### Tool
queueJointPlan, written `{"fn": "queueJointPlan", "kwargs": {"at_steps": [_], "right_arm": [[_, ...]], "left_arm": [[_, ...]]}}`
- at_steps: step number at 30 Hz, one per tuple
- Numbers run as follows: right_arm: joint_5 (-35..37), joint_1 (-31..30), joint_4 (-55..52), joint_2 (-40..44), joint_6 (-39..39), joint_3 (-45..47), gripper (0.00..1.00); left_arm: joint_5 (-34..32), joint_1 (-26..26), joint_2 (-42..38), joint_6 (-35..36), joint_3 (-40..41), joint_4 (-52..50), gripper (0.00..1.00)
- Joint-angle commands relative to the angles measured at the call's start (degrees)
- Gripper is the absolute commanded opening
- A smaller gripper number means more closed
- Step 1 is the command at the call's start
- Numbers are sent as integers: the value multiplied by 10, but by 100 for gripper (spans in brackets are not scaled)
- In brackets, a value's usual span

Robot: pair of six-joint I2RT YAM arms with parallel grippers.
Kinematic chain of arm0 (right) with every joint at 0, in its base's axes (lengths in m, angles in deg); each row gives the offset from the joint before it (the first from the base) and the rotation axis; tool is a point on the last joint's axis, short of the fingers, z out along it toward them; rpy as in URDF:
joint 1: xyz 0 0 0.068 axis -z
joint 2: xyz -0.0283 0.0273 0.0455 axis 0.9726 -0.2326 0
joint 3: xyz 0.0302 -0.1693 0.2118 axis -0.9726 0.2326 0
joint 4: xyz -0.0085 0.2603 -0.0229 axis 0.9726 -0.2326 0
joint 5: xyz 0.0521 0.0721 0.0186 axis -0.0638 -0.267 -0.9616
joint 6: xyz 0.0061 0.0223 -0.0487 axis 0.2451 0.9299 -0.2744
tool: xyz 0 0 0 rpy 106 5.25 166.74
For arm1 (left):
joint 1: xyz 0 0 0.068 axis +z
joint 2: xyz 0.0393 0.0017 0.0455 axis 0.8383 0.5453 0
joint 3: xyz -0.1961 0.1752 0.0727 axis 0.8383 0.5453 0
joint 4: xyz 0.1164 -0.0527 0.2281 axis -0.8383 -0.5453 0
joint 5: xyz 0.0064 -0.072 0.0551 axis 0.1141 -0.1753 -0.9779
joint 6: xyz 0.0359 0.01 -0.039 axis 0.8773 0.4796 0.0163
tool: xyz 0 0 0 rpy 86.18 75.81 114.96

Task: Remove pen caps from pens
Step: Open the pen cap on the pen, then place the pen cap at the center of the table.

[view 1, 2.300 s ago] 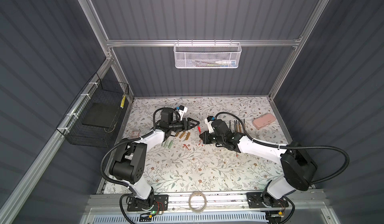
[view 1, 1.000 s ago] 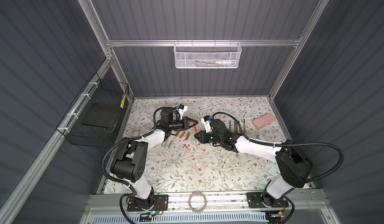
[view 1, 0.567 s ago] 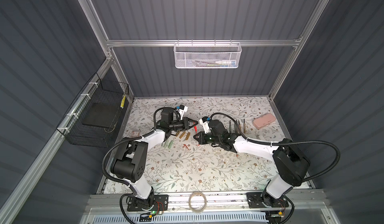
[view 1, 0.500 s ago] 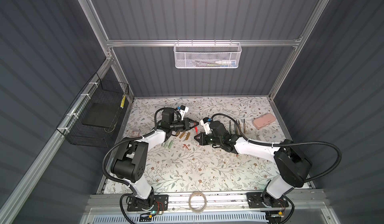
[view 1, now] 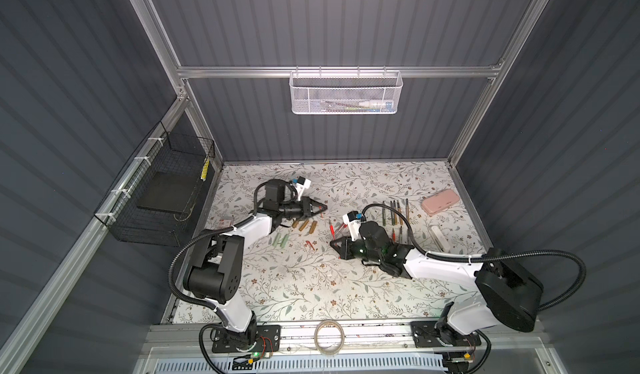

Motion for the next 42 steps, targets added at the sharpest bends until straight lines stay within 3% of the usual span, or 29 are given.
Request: {"fn": "queueJointPlan", "kwargs": {"at_steps": [1, 6, 18, 23, 30, 42], "right_arm": [[10, 1, -61, -2, 14, 24, 0], [20, 3, -64, 3, 16, 31, 0], [104, 46, -182, 95, -16, 25, 0], [118, 81, -223, 126, -27, 21, 0], [131, 118, -274, 145, -33, 14, 0], [131, 159, -312, 116, -27, 11, 0]], "left_arm": [[-49, 41, -17, 7, -21, 37, 0], [-55, 47, -18, 15, -31, 14, 0], [-109, 44, -99, 199, 18, -316, 0], [-144, 46, -138, 157, 124, -249, 0], [-139, 45, -116, 99, 198, -155, 0], [-177, 16, -67, 114, 229, -117, 4]]}}
